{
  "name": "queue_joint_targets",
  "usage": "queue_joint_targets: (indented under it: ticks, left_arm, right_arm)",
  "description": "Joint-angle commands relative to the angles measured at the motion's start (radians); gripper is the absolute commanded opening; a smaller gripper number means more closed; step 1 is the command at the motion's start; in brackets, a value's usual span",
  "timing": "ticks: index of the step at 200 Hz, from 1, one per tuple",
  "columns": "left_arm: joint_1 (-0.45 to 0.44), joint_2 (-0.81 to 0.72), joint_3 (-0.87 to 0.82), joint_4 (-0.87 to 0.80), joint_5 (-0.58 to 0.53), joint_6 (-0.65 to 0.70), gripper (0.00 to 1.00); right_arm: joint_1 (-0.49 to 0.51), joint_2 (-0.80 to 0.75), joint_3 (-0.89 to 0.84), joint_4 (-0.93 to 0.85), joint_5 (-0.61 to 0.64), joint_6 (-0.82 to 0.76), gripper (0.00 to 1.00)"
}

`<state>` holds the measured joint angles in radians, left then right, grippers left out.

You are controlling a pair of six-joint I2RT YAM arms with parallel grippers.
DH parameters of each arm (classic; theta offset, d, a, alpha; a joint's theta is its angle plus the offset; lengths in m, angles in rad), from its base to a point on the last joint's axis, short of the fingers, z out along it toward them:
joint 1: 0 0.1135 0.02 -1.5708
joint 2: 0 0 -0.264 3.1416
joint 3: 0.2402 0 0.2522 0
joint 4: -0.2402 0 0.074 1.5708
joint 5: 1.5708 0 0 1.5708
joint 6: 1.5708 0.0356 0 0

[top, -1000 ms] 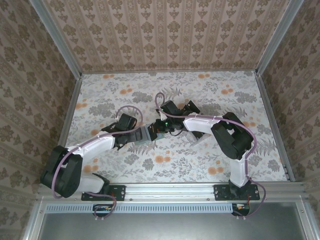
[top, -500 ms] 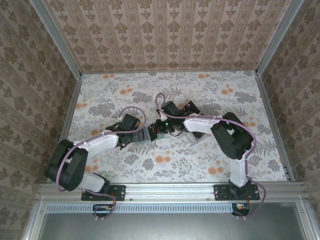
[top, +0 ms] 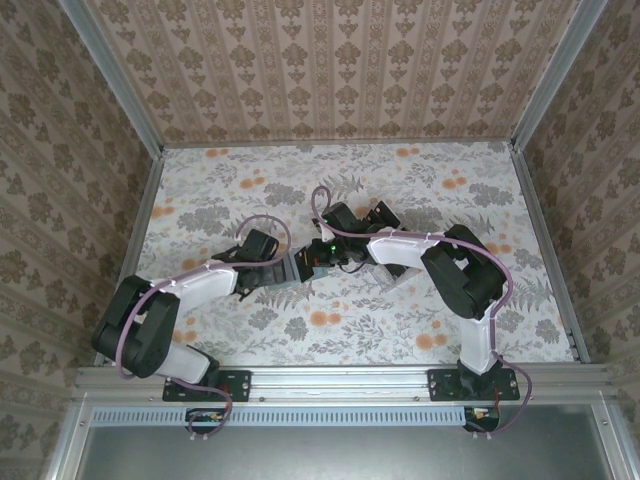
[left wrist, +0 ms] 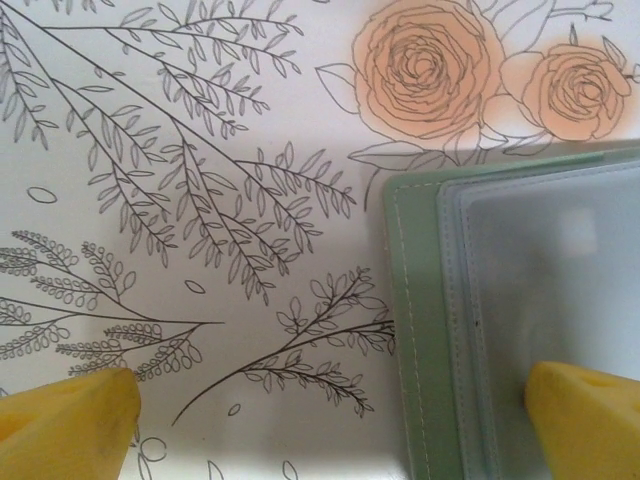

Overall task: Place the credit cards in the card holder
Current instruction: Insert the credit card into the card slot.

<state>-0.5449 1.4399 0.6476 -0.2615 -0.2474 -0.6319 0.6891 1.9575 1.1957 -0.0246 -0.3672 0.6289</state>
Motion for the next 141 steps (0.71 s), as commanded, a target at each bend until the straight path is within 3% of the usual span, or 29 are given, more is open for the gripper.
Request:
queue_joint_targets:
  ticks: [1, 141]
  left_arm:
    - [0.016, -0.016, -0.032, -0.066, -0.029, -0.014, 1.0]
    - [0.031, -0.037, -0.069, -0.055, -0.018, -0.012, 1.0]
  right_arm:
    - [-0.004, 0.022, -0.01, 0.005, -0.002, 0.008, 0.0]
    - [-0.042, 0.057, -0.034, 0.297, -0.139, 0.103, 0.0]
